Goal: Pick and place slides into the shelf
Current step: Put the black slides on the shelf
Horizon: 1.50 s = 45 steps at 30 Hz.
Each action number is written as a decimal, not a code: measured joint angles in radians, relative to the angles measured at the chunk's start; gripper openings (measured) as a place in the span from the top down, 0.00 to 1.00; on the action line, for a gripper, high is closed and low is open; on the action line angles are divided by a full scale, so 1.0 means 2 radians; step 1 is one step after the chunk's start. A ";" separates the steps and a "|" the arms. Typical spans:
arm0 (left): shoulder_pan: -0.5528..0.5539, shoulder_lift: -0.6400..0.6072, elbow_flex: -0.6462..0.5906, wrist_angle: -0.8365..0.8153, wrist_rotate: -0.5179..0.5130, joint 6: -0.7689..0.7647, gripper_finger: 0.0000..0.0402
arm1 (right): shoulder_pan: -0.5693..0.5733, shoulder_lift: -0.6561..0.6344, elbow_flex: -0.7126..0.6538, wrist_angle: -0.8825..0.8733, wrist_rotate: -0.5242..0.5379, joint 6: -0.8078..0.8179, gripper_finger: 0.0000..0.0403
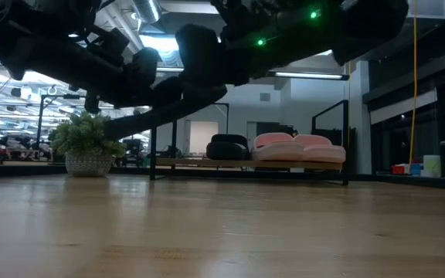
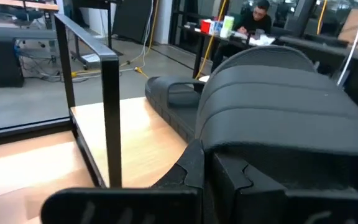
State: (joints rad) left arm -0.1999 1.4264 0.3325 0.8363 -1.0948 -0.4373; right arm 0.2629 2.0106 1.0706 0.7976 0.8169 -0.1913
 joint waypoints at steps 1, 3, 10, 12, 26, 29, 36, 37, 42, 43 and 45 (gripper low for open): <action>0.002 0.007 0.000 0.016 -0.001 0.005 1.00 | 0.005 0.000 0.000 -0.002 0.011 -0.006 0.83; 0.005 0.026 0.006 0.042 -0.003 0.022 1.00 | 0.012 0.000 0.000 -0.004 0.034 -0.013 0.85; 0.019 0.100 0.075 0.064 -0.001 0.081 1.00 | 0.028 0.000 0.000 -0.011 0.127 -0.014 0.89; 0.022 0.116 0.094 0.064 0.006 0.104 1.00 | 0.027 0.000 0.000 -0.016 0.128 -0.013 0.89; 0.043 0.131 0.114 0.078 -0.003 0.146 1.00 | 0.027 0.000 0.000 -0.011 0.132 -0.014 0.87; 0.050 0.131 0.114 0.086 -0.003 0.146 1.00 | 0.027 0.000 0.000 -0.011 0.155 -0.014 0.87; 0.063 0.131 0.114 0.097 0.016 0.146 1.00 | 0.027 0.000 0.000 -0.010 0.257 -0.038 0.82; 0.064 0.131 0.114 0.101 0.024 0.146 1.00 | 0.027 0.000 0.000 -0.010 0.257 -0.036 0.79; 0.069 0.131 0.114 0.118 0.046 0.158 1.00 | 0.027 0.000 0.000 -0.010 0.235 -0.036 0.63; 0.069 0.131 0.114 0.119 0.046 0.159 1.00 | 0.027 0.000 0.000 -0.011 0.234 -0.036 0.60; 0.069 0.131 0.114 0.118 0.047 0.159 1.00 | 0.026 0.000 0.000 -0.011 0.234 -0.037 0.55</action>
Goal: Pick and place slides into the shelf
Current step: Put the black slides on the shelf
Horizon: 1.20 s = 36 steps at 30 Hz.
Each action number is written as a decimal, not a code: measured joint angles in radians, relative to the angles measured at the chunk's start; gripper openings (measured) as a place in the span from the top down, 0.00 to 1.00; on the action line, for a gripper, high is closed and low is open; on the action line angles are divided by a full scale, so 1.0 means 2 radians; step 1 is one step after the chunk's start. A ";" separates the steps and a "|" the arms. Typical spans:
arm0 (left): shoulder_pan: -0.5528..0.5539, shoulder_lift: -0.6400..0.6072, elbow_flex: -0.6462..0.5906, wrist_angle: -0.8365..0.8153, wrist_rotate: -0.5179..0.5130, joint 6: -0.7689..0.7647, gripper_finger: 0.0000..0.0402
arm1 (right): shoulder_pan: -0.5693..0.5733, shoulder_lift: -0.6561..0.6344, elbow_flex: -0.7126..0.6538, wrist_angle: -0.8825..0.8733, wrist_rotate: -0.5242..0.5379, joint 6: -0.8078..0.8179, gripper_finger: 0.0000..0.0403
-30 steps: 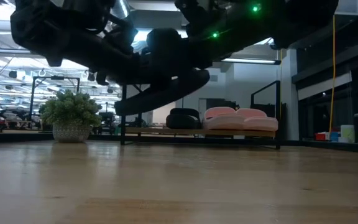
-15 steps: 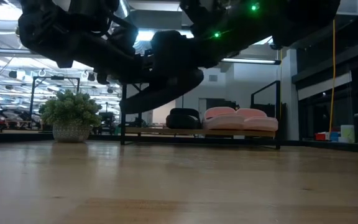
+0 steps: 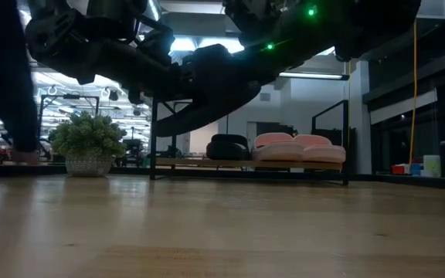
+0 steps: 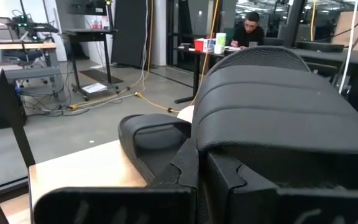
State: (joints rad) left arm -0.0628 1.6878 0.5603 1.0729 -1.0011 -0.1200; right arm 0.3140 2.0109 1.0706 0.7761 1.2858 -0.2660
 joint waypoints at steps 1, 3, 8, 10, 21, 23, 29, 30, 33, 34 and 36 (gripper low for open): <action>0.000 0.000 0.000 0.000 0.000 0.000 1.00 | -0.001 0.000 0.000 0.000 0.000 0.000 0.52; 0.000 0.000 0.000 0.000 0.001 0.000 1.00 | -0.005 0.000 0.000 0.000 0.000 0.001 0.48; -0.002 0.000 0.000 0.000 0.014 0.000 1.00 | -0.020 0.000 0.000 -0.002 0.001 0.025 0.44; -0.004 0.000 0.000 -0.001 0.014 0.000 1.00 | -0.025 0.000 0.000 -0.002 0.003 0.024 0.44; -0.005 0.000 0.000 -0.001 0.020 0.013 1.00 | -0.024 0.000 0.000 -0.006 0.051 -0.014 0.45; -0.005 0.000 0.000 -0.001 0.025 0.013 1.00 | -0.024 0.000 0.000 -0.006 0.056 -0.017 0.47; -0.005 0.000 0.000 -0.001 0.029 0.013 1.00 | -0.024 0.000 0.000 -0.005 0.058 -0.027 0.57; -0.005 0.000 0.000 -0.001 0.030 0.013 1.00 | -0.024 0.000 0.000 -0.005 0.058 -0.029 0.58; -0.005 0.000 0.000 -0.001 0.031 0.013 1.00 | -0.023 0.000 0.000 -0.005 0.058 -0.029 0.64; -0.005 0.000 0.000 -0.001 0.032 0.013 1.00 | -0.023 0.000 0.000 -0.005 0.058 -0.029 0.66; -0.006 0.000 0.000 -0.001 0.035 0.013 1.00 | -0.024 0.000 0.000 -0.005 0.058 -0.030 0.71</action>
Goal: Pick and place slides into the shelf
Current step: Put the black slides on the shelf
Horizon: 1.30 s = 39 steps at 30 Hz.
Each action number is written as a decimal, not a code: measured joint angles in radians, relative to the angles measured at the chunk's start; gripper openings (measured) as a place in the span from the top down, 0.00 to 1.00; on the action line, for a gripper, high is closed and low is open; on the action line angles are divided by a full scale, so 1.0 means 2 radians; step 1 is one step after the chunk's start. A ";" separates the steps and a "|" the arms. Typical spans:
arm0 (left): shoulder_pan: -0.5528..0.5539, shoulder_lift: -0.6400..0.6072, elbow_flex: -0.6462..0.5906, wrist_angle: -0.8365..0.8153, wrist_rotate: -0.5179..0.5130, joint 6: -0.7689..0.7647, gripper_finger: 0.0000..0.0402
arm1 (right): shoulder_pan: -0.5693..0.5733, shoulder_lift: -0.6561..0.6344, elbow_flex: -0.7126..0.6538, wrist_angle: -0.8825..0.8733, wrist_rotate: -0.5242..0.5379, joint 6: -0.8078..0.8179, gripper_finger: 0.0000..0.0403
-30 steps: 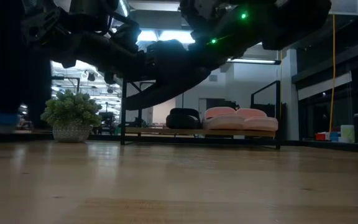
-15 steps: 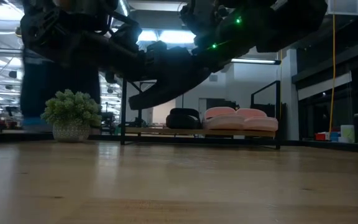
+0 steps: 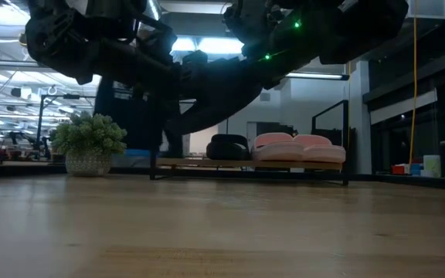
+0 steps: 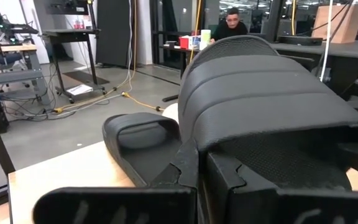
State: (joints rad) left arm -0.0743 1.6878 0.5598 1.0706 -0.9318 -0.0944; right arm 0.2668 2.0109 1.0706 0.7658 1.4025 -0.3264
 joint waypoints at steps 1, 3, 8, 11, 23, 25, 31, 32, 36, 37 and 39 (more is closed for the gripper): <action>-0.001 0.000 0.000 0.000 0.000 0.000 1.00 | 0.000 0.000 0.000 0.000 0.000 0.000 0.73; -0.005 0.000 0.000 0.000 0.000 0.000 1.00 | 0.000 0.000 0.000 0.000 0.000 -0.001 0.76; -0.013 0.000 0.000 0.000 -0.002 0.006 1.00 | 0.000 0.000 0.000 0.000 0.006 -0.011 0.81; -0.017 0.000 0.000 0.000 -0.004 0.010 1.00 | 0.000 0.000 0.000 0.000 0.007 -0.012 0.83; -0.026 0.000 -0.001 -0.005 -0.002 0.026 0.99 | 0.000 0.000 0.000 0.001 0.008 -0.035 0.98; -0.026 0.000 -0.001 -0.007 0.000 0.026 0.97 | 0.000 0.000 0.000 0.001 0.007 -0.035 0.98; -0.027 0.000 -0.001 -0.017 0.008 0.026 0.88 | 0.000 0.000 0.000 0.001 0.006 -0.035 0.99; -0.027 0.000 -0.001 -0.019 0.008 0.024 0.87 | 0.000 0.000 0.000 0.002 0.005 -0.035 0.99; -0.027 0.000 -0.001 -0.021 0.009 0.028 0.78 | 0.000 0.000 0.000 0.004 0.002 -0.035 0.99; -0.028 0.000 -0.001 -0.021 0.008 0.032 0.76 | 0.000 0.000 0.000 0.004 0.001 -0.034 0.99; -0.033 -0.004 -0.001 -0.023 0.004 0.045 0.73 | 0.000 0.000 0.000 0.004 -0.001 -0.034 0.99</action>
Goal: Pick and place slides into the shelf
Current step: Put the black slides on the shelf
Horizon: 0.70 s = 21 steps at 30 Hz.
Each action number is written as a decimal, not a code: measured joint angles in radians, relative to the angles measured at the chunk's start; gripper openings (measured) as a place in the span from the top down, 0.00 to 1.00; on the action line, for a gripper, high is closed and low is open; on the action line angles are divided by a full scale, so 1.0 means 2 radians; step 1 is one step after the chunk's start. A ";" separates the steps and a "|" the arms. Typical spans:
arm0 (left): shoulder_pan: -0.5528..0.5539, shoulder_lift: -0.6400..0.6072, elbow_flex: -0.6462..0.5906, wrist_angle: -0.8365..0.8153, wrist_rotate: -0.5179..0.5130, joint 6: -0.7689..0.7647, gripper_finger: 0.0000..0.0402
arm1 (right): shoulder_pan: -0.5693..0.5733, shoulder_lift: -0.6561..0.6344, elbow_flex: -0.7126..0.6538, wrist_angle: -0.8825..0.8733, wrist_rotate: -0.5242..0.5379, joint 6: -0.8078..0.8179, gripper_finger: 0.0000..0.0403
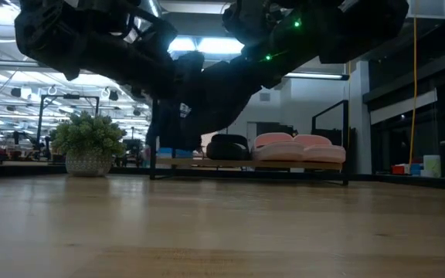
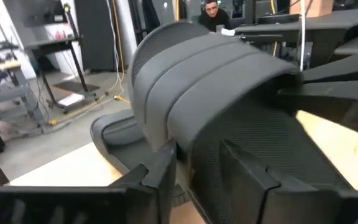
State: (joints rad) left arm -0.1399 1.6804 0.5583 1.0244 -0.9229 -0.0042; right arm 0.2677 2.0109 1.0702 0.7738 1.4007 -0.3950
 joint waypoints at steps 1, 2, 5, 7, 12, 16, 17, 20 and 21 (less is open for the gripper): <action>-0.003 -0.003 0.000 0.000 -0.002 0.009 0.71 | 0.001 0.000 0.000 0.000 0.000 0.000 0.99; -0.007 -0.006 0.000 -0.001 -0.004 0.020 0.70 | 0.001 0.000 0.000 0.001 0.000 0.000 0.99; -0.025 -0.023 0.000 -0.003 -0.022 0.055 0.67 | 0.003 0.000 0.000 0.005 0.000 -0.001 0.99; -0.041 -0.039 0.001 -0.017 -0.047 0.077 0.67 | 0.005 0.000 0.000 0.009 -0.005 -0.002 0.99; -0.082 -0.084 0.002 -0.072 -0.095 0.104 0.68 | 0.008 0.001 0.000 0.012 -0.016 -0.004 0.99; -0.107 -0.114 0.002 -0.120 -0.104 0.099 0.70 | 0.008 0.001 0.000 0.025 -0.018 -0.003 0.99; -0.113 -0.119 0.002 -0.127 -0.110 0.099 0.70 | 0.008 0.001 0.000 0.027 -0.017 -0.004 0.99; -0.131 -0.134 0.002 -0.165 -0.139 0.098 0.73 | 0.008 0.001 0.000 0.048 -0.022 -0.016 0.99; -0.138 -0.138 0.002 -0.174 -0.152 0.096 0.74 | 0.008 0.001 0.000 0.062 -0.024 -0.026 0.99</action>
State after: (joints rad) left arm -0.4150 1.4036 0.5613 0.6772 -1.2266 0.1881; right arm 0.2832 2.0129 1.0698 0.8985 1.3522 -0.4462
